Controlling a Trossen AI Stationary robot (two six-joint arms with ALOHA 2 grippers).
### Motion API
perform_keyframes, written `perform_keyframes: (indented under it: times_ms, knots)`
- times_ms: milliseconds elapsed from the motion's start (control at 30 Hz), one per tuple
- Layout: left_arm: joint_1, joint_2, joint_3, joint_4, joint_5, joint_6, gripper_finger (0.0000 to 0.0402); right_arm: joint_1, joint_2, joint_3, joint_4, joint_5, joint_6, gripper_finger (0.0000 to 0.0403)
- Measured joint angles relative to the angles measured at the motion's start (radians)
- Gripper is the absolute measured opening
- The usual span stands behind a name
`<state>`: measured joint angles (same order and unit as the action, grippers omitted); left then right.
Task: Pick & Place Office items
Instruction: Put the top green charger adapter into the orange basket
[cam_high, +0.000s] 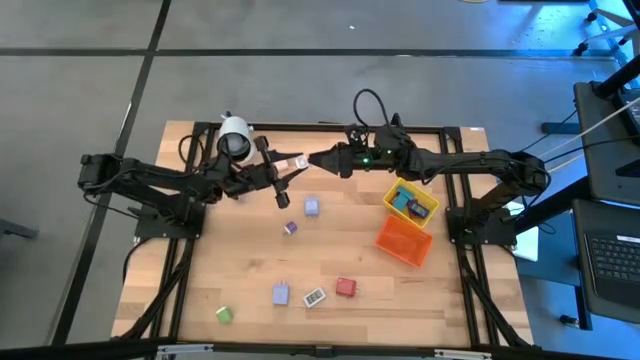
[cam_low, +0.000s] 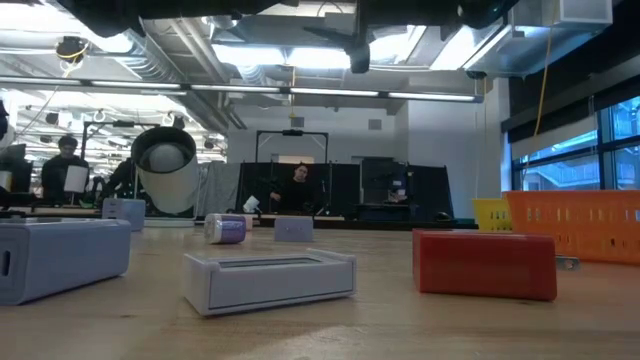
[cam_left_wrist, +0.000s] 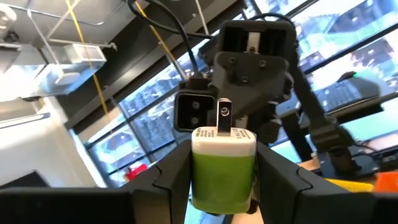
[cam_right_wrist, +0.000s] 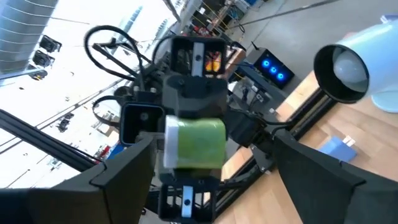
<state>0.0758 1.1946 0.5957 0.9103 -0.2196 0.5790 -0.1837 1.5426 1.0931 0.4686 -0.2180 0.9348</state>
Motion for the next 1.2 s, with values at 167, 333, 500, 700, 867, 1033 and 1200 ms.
perform_keyframes:
  times_ms: [167,333,500,700,867,1033,1200]
  knots:
    - [0.013,0.019,0.0,0.006,0.015,-0.015,0.0137,0.0,0.005,0.0,0.033,0.01,0.024,0.0324]
    - [0.019,0.043,0.0,0.075,0.014,0.002,0.0137,0.0,0.011,0.0,0.034,0.017,0.036,0.0324]
    - [0.041,0.06,0.003,0.116,0.066,0.014,0.0137,0.0,0.011,0.0,0.044,0.028,0.053,0.0324]
    - [0.063,0.089,0.035,0.12,0.075,0.011,0.0137,0.0,0.009,0.0,0.06,0.031,0.072,0.032]
    - [0.076,0.112,0.052,0.121,0.086,0.01,0.0137,0.0,0.006,0.0,0.062,0.027,0.076,0.0298]
    - [0.078,0.113,0.052,0.111,0.084,0.01,0.0137,0.001,0.007,0.0,0.059,0.018,0.076,0.0257]
    - [0.078,0.111,0.052,0.103,0.081,0.011,0.0137,0.001,0.008,0.0,0.06,0.015,0.075,0.0205]
